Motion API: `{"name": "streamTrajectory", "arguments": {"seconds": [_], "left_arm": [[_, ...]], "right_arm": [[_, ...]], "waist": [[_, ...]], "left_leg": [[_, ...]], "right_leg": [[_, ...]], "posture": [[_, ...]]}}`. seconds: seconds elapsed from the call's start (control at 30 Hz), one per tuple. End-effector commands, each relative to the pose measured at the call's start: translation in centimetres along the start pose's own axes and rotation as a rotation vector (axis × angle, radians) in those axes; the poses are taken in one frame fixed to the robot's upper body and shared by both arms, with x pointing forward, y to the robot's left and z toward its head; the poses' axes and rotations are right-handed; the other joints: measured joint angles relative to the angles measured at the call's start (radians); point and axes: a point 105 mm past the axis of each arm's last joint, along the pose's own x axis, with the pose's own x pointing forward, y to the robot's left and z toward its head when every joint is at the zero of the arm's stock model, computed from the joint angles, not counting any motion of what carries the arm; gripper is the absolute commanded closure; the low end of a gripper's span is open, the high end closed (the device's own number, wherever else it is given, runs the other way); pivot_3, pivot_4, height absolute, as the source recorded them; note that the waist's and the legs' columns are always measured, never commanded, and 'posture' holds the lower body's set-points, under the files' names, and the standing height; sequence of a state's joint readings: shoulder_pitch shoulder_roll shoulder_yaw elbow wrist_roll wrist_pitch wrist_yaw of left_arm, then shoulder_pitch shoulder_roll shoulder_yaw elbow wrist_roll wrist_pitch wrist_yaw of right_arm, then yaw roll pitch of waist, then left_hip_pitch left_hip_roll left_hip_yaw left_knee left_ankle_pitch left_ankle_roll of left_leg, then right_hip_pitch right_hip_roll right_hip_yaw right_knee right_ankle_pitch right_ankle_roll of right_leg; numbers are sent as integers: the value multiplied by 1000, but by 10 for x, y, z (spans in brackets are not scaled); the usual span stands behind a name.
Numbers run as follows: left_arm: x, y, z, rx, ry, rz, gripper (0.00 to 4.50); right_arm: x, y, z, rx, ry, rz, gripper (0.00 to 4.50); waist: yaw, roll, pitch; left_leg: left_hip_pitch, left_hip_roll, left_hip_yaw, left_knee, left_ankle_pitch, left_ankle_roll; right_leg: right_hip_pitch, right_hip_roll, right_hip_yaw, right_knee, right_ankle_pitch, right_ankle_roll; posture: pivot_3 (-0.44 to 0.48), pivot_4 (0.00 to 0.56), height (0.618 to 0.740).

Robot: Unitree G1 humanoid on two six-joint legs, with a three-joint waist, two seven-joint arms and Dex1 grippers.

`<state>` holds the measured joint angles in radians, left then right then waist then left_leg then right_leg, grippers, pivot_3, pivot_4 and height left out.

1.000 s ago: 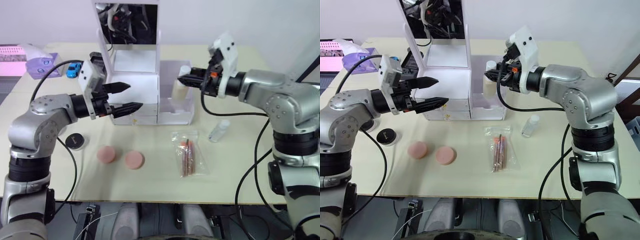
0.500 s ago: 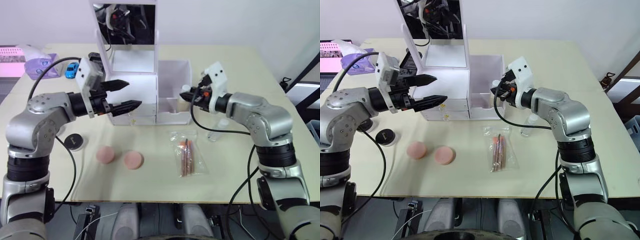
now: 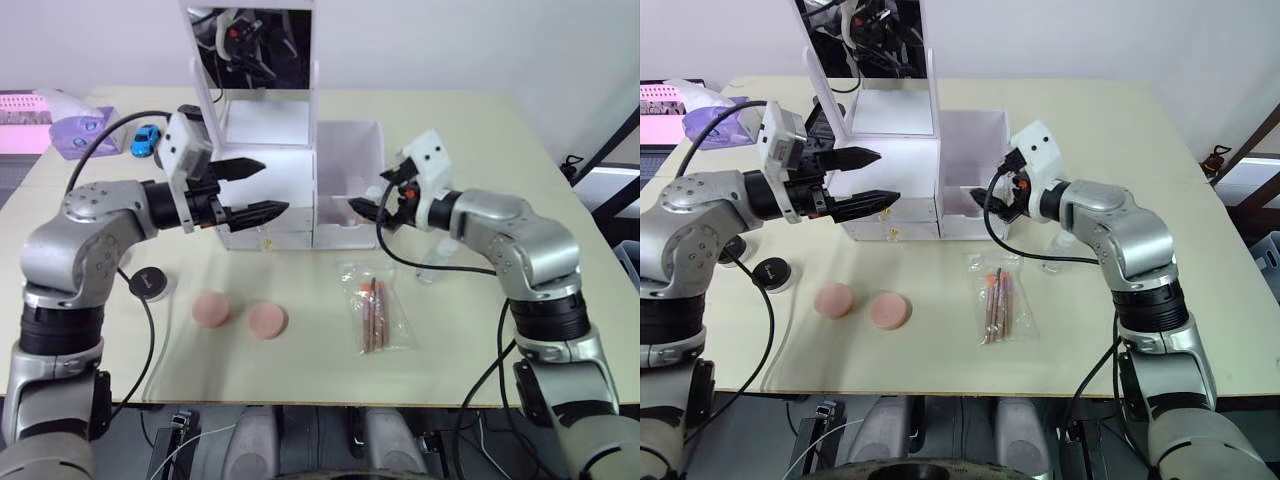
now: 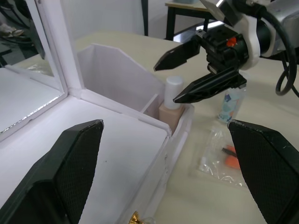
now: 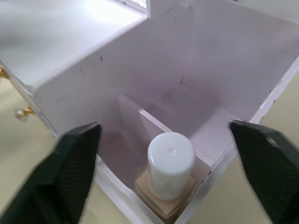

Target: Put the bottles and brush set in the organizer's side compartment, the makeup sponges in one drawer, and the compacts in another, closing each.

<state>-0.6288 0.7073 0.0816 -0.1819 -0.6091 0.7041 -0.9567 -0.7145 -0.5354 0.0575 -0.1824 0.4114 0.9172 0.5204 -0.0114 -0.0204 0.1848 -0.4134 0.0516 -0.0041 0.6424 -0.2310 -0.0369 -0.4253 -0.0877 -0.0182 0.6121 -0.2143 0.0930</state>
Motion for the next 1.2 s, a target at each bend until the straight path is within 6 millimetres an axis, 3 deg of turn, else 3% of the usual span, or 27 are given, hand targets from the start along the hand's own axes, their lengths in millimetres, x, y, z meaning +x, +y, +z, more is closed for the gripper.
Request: {"name": "streamTrajectory", "arguments": {"seconds": [0.03, 0.13, 0.23, 0.37, 0.5, 0.57, 0.63, 0.77, 0.93, 1.03, 1.13, 1.2], "left_arm": [[1, -1, 11, 47, -33, -18, 0], [-8, 4, 12, 60, -44, -25, 0], [-22, 14, 11, 68, -40, 0, 0], [-58, 44, 5, 101, 14, 130, 0], [-93, 58, -3, 103, 39, 195, 0], [-123, 71, -13, 57, 60, 283, 0], [-145, 76, -25, 50, 103, 333, 0], [-168, 78, -41, 28, 144, 383, 0], [-176, 76, -48, 25, 166, 393, 0], [-173, 76, -46, 40, 168, 391, 0], [-154, 74, -31, 77, 144, 328, 0], [-136, 67, -14, 91, 101, 254, 0]], "right_arm": [[-19, -1, 30, -52, -98, 4, 26], [-51, -12, 50, -68, -203, 39, 26], [-80, -28, 53, -104, -235, 23, 26], [-130, -54, 23, -90, -132, 2, 26], [-162, -78, -6, -98, -65, -102, 26], [-180, -88, -33, -140, -3, -165, 26], [-193, -96, -52, -104, 25, -220, 26], [-207, -107, -78, -84, 51, -305, 26], [-214, -112, -98, -66, 70, -342, 26], [-214, -114, -97, -67, 59, -347, 26], [-213, -113, -83, -91, 40, -336, 26], [-208, -100, -71, -99, 36, -257, 26]], "waist": [[0, 0, 0], [3, 0, 0], [3, 0, 0], [2, -1, 0], [-4, -1, 0], [-4, -1, 0], [-5, -1, 0], [-3, -1, 0], [1, -1, -1], [0, -1, -1], [0, -1, 0], [2, -1, 0]], "left_leg": [[0, 0, 0, 0, 0, 0], [0, 0, 0, 0, 0, 0], [0, 0, 0, 0, 0, 0], [0, 0, 0, -1, 0, 0], [2, 0, 2, -1, 0, 0], [4, 0, 4, -1, 0, 0], [5, 0, 4, -1, 0, 0], [5, 0, 6, -1, 0, 0], [5, 0, 6, 0, 0, -1], [5, 0, 6, -1, 0, -1], [5, 1, 7, -1, 0, -1], [5, 1, 7, -1, 0, -1]], "right_leg": [[0, 0, 0, 0, 0, 0], [0, 0, 0, 0, 0, 0], [0, 0, 0, -1, 0, 0], [1, 0, 0, -2, 0, 0], [1, 0, 1, -1, 0, 0], [1, 0, 3, -1, 0, 0], [1, 0, 3, 0, -2, 2], [0, -1, 3, 0, -2, 3], [1, -2, 3, -1, -2, 3], [1, -2, 4, -1, -2, 2], [0, -2, 4, -1, 0, -1], [0, -2, 4, -1, 0, -1]], "posture": [[0, 150, 729], [0, 150, 729], [0, 150, 729], [0, 150, 729], [0, 150, 729], [0, 150, 729], [0, 150, 729], [0, 150, 729], [0, 150, 729], [0, 150, 729], [0, 150, 729], [0, 150, 729]]}}
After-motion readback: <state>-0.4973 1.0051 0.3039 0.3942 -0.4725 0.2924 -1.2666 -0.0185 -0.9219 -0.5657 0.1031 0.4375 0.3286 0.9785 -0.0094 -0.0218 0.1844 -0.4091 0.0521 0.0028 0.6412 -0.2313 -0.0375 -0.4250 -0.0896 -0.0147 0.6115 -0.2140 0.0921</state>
